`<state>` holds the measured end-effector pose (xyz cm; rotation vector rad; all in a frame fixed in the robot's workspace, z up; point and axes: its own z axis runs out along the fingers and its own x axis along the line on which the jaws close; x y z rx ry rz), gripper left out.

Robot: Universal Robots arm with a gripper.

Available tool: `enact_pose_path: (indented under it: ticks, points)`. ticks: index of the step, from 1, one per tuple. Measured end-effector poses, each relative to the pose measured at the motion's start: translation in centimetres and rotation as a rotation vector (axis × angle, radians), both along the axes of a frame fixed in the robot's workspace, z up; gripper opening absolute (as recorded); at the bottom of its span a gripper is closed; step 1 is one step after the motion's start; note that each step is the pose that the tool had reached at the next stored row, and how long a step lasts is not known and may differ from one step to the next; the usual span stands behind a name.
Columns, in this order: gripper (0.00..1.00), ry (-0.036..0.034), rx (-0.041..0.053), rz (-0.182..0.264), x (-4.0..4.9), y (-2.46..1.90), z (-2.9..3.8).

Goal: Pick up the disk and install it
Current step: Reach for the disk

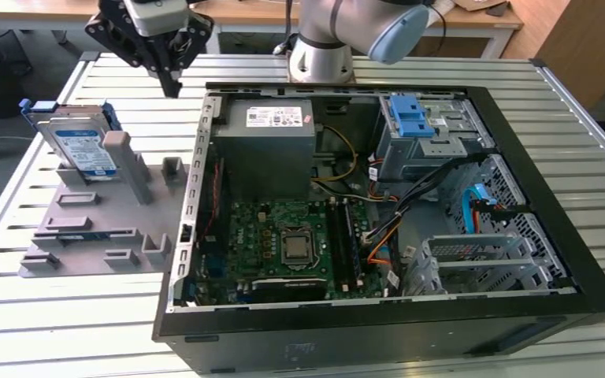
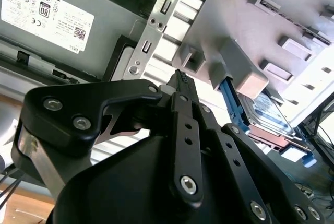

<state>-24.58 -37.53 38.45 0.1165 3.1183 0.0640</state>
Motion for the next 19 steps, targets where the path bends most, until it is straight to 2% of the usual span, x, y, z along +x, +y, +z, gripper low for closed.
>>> enact_pose_path:
  ticks: [11,19]
  points:
    - [0.11,0.0000,0.0000,0.000,-1.22,0.59,-0.06]
    - [0.11,0.0001,0.0000,0.000,-2.36,0.63,-0.12]
